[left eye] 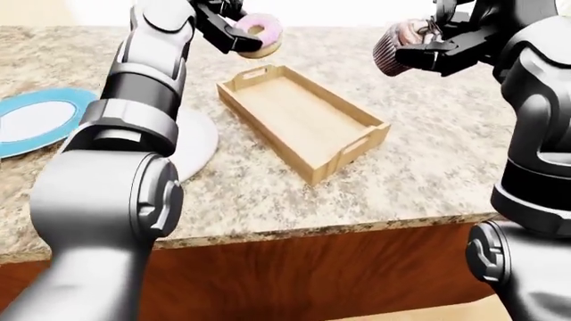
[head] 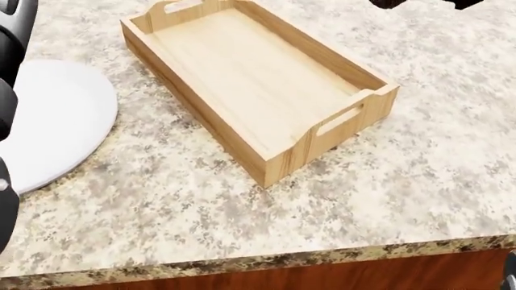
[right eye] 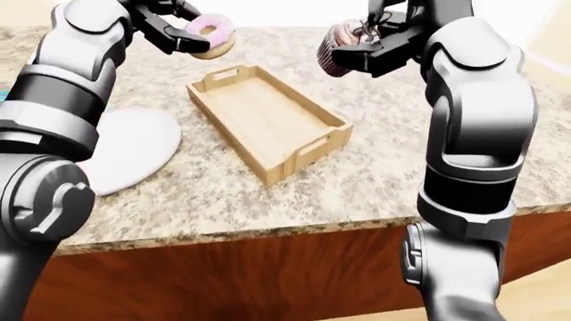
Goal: Move the dessert items from the plate to the tray.
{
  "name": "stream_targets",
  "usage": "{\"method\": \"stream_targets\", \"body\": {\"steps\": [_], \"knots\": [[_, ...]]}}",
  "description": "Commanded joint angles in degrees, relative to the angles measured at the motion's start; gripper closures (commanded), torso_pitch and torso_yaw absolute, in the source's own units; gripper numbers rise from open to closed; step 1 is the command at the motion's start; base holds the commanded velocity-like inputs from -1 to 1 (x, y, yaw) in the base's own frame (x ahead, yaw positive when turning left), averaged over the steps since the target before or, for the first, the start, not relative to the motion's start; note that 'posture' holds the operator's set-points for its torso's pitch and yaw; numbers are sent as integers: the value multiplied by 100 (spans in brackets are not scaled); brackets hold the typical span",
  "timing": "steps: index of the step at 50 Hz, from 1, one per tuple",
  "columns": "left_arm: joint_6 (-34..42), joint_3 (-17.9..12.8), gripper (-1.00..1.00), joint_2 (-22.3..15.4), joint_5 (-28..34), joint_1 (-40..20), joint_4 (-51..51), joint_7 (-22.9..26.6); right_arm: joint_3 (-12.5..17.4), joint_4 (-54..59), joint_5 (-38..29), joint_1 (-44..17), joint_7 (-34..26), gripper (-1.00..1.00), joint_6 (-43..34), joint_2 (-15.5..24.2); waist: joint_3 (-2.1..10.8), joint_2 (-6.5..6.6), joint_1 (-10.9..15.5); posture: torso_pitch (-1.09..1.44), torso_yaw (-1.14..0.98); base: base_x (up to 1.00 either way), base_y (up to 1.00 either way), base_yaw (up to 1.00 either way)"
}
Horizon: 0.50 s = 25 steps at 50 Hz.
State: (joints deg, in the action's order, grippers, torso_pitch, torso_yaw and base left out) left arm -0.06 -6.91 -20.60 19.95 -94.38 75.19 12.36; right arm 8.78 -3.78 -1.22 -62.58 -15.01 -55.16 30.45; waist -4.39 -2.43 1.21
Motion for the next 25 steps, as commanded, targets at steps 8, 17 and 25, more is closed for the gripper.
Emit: {"method": "stream_targets", "body": {"steps": [8,17,25], "knots": [[-195,59,100,198,139,-91,-44,52,214,-235,-229,-203,-12,100,228,15,148,35,-33,5,0,0,0,0],[-252,118,100,549,468,45,90,-21,276,-350,-262,-79,-79,100,231,10,179,30,-44,5,0,0,0,0],[-314,235,100,770,911,279,151,-205,268,-283,-251,-146,-88,100,254,18,204,36,-57,5,0,0,0,0]]}}
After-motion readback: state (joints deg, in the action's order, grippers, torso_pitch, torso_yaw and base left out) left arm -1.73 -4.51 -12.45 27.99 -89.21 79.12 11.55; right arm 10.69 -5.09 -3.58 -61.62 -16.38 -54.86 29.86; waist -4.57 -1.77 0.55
